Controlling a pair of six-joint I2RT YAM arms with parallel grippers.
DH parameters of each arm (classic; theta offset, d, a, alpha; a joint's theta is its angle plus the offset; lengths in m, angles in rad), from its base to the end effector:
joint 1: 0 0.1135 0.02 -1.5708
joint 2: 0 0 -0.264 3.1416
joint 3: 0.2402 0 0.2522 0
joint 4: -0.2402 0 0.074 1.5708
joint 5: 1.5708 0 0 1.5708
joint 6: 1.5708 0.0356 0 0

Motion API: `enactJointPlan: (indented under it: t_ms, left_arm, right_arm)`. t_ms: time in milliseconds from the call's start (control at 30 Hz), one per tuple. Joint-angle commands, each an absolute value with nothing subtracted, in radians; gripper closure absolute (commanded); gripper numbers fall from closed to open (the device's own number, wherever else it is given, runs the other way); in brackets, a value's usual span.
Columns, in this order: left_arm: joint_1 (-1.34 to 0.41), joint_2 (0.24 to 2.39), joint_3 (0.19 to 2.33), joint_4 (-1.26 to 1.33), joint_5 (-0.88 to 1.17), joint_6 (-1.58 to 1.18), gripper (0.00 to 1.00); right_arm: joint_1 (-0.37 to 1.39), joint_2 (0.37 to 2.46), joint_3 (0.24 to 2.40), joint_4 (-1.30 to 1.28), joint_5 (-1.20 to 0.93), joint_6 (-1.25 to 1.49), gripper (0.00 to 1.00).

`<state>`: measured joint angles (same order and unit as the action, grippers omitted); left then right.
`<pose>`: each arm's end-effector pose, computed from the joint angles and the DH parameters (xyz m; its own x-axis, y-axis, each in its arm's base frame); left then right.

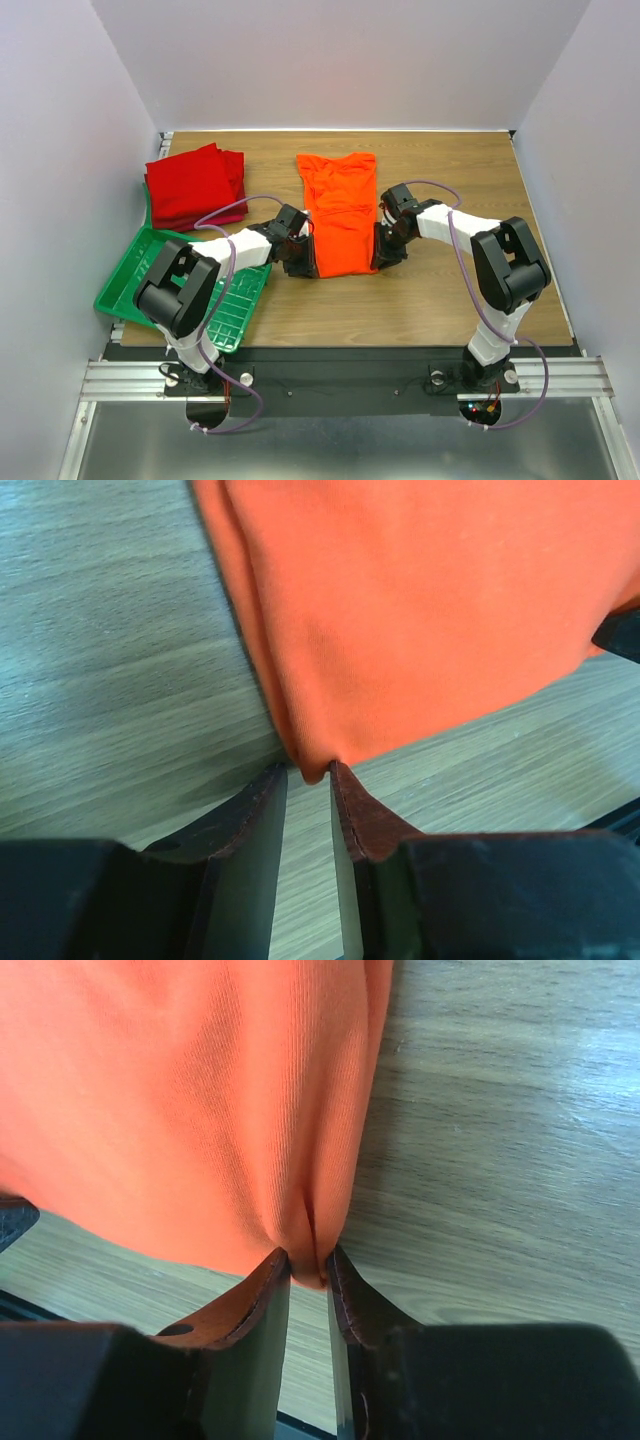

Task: Fold and stack the t-shirts
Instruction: Fold the tshirt

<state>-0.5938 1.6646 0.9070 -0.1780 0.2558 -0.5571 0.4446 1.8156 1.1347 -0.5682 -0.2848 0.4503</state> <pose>0.2670 -0.1911 0.1643 -0.9183 0.0027 -0.3959 0.2123 0.8474 -0.4866 0.3083 0.1580 0.1594 -0.9857 -0.0069 -0.1687 -0.0710 0.9232 0.3776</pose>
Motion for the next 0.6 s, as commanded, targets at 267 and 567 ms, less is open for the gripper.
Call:
enactJointPlan:
  t_ms: [267, 567]
  left_arm:
    - [-0.597, 1.697, 0.890, -0.156, 0.262, -0.540, 0.91]
    - [-0.597, 1.655, 0.871, -0.175, 0.264, -0.529, 1.00]
  right_arm:
    - [0.443, 1.832, 1.118, -0.552, -0.285, 0.445, 0.78]
    - [0.443, 1.781, 1.098, -0.563, -0.311, 0.451, 1.00]
